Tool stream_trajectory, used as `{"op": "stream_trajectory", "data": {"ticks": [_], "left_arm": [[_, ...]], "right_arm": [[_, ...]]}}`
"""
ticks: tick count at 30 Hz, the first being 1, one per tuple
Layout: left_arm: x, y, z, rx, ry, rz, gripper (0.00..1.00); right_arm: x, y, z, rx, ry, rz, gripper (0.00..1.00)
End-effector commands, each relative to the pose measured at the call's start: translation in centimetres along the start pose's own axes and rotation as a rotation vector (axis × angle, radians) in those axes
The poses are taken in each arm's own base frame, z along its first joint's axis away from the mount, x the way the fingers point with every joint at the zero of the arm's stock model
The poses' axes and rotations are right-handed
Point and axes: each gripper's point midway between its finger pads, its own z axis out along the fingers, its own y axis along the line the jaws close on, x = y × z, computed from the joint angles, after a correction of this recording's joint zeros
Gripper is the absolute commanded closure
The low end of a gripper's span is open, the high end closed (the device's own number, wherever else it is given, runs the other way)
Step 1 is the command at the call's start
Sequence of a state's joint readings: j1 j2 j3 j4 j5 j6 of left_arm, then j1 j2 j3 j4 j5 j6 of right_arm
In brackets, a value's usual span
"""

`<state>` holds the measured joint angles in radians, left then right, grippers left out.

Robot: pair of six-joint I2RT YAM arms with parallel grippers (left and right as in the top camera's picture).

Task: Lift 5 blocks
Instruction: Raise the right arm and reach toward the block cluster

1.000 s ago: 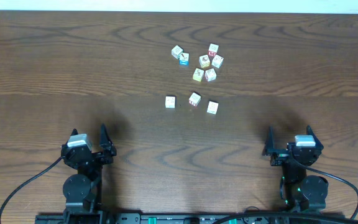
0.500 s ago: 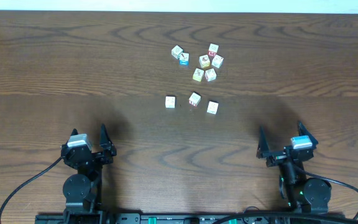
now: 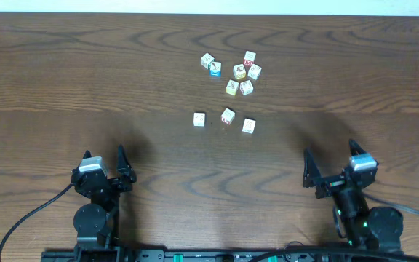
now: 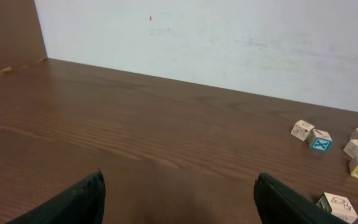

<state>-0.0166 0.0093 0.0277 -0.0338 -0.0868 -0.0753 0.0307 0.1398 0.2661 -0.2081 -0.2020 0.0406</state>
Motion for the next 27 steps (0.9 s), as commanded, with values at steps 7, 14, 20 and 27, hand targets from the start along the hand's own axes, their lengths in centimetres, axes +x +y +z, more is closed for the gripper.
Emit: {"op": "stream_trajectory", "data": {"ticks": [7,14,20,27], "left_arm": [[1.8,0.3,0.1,-0.01,0.05,0.022,0.23],[1.8,0.3,0.1,-0.01,0.05,0.022,0.23],[1.8,0.3,0.1,-0.01,0.05,0.022,0.23],[1.8,0.3,0.1,-0.01,0.05,0.022,0.23]], "right_arm": [[-1.9,0.7,0.2,-0.02,0.321,0.102,0.01],[-4.6,1.3,-0.2,-0.033,0.455,0.136,0.01],[-3.9,3.7,-0.9,-0.166,0.504,0.181,0.01],[-3.4,4.3,-1.2,-0.197,0.526,0.198,0.01]]}}
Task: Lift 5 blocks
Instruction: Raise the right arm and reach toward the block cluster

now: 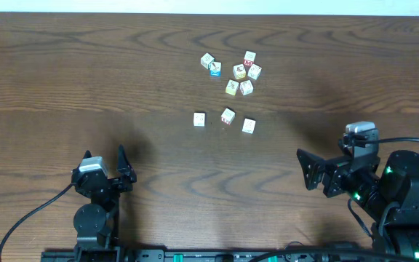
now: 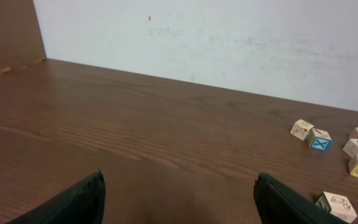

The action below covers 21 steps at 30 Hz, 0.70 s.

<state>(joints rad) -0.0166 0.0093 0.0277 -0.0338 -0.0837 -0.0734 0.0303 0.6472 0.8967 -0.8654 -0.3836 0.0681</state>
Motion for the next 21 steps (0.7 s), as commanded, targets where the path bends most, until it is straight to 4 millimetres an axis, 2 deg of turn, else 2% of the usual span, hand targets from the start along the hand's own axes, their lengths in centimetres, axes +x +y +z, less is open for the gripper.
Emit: {"op": "stream_trajectory", "data": {"ticks": [1,6,10,16,21], "left_arm": [[1.8,0.4,0.1,-0.013,0.049,0.02,0.23],[1.8,0.4,0.1,-0.013,0.049,0.02,0.23],[1.8,0.4,0.1,-0.013,0.049,0.02,0.23],[1.8,0.4,0.1,-0.013,0.049,0.02,0.23],[1.8,0.4,0.1,-0.013,0.049,0.02,0.23]], "right_arm": [[0.2,0.9,-0.1,-0.049,0.013,0.006,0.01],[0.3,0.8,0.1,-0.041,0.018,0.021,0.01],[0.4,0.2,1.3,-0.033,0.058,0.059,0.01],[1.5,-1.3,5.8,-0.027,0.207,0.13,0.01],[1.1,-1.1,9.6,-0.056,0.28,0.12,0.01]]}}
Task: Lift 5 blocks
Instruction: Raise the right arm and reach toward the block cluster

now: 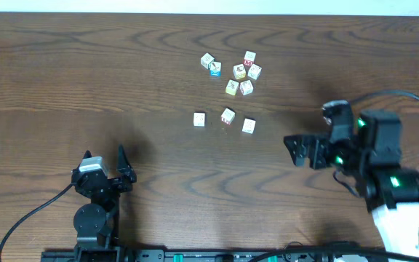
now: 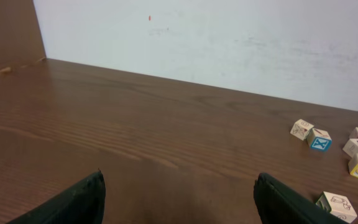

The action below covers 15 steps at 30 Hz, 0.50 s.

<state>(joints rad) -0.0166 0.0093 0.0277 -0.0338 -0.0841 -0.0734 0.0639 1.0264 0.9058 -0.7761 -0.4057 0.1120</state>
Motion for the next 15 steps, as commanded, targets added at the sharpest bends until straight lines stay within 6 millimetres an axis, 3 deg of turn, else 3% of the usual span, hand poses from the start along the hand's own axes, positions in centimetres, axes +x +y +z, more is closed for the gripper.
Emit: {"op": "stream_trajectory", "data": {"ticks": [1,15], "left_arm": [[1.8,0.4,0.1,-0.013,0.049,0.02,0.23],[1.8,0.4,0.1,-0.013,0.049,0.02,0.23]], "right_arm": [[-1.8,1.1,1.7,-0.021,0.018,-0.009,0.01],[-6.9,2.8,8.3,0.252,0.069,-0.272,0.01]]}}
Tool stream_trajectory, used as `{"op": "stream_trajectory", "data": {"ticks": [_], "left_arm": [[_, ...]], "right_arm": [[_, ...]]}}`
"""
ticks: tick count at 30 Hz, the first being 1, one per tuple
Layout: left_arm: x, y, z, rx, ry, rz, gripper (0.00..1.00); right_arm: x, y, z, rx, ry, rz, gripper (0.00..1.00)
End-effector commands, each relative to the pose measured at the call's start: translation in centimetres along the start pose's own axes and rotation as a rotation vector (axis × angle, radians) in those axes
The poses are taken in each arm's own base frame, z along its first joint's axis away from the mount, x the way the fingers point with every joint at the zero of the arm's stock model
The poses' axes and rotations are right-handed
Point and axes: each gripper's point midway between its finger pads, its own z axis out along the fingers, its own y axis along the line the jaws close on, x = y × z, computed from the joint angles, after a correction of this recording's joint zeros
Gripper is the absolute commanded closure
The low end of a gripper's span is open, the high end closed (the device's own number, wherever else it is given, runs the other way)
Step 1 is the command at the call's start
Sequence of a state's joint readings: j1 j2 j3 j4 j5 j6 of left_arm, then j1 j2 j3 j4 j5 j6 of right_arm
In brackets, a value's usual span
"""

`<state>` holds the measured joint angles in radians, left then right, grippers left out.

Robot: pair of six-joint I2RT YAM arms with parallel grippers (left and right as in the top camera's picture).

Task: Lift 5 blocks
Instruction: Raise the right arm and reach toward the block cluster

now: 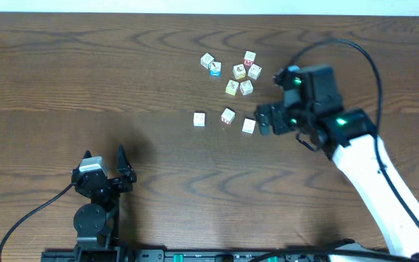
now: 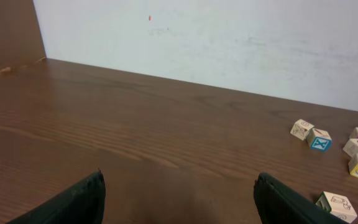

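Several small wooden picture blocks lie on the brown table. A cluster [image 1: 239,71] sits at the far middle, and a row of three lies nearer: left [image 1: 198,118], middle [image 1: 228,116], right [image 1: 249,125]. My right gripper [image 1: 265,120] is stretched out low beside the right block of that row, its jaws apart and nothing between them. At the near left edge my left gripper [image 1: 103,153] rests open and empty. The left wrist view shows that gripper [image 2: 178,177] with spread fingers, a tan block [image 2: 302,129], a blue-faced block [image 2: 320,140] and others at its right edge.
The white right arm [image 1: 369,171] reaches diagonally from the near right corner across the table, with a black cable [image 1: 355,54] arching over it. A white wall [image 2: 229,43] bounds the table's far edge.
My right gripper has moved left and away from me, from the mid-right table to just beside the right block of the near row. The left gripper and all blocks are unchanged.
Both grippers rested open at the near edge, with the blocks untouched. The right arm then stood raised at its base, later reached out over the mid-right table, and now is at the near row of blocks. My left arm never moved.
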<state>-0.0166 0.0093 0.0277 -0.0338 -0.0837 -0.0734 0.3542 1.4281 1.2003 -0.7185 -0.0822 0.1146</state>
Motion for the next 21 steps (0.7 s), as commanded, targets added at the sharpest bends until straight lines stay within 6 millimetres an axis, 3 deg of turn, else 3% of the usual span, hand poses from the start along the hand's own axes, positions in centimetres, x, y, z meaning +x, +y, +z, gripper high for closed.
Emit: {"op": "stream_trajectory", "data": {"ticks": [1,10,14,19,21], "left_arm": [[1.8,0.4,0.1,-0.013,0.049,0.02,0.23],[1.8,0.4,0.1,-0.013,0.049,0.02,0.23],[1.8,0.4,0.1,-0.013,0.049,0.02,0.23],[1.8,0.4,0.1,-0.013,0.049,0.02,0.23],[1.8,0.4,0.1,-0.013,0.049,0.02,0.23]], "right_arm": [[-1.9,-0.4,1.4,0.096,-0.005,-0.071,0.01],[-5.3,-0.4,5.2,0.141,0.021,-0.109,0.01],[-6.4,-0.6,6.4,0.162,0.037,-0.109,0.06],[-5.8,-0.9,8.8,0.17,0.085,-0.111,0.03],[-5.1,-1.4,9.9,0.176,0.113,-0.107,0.07]]}}
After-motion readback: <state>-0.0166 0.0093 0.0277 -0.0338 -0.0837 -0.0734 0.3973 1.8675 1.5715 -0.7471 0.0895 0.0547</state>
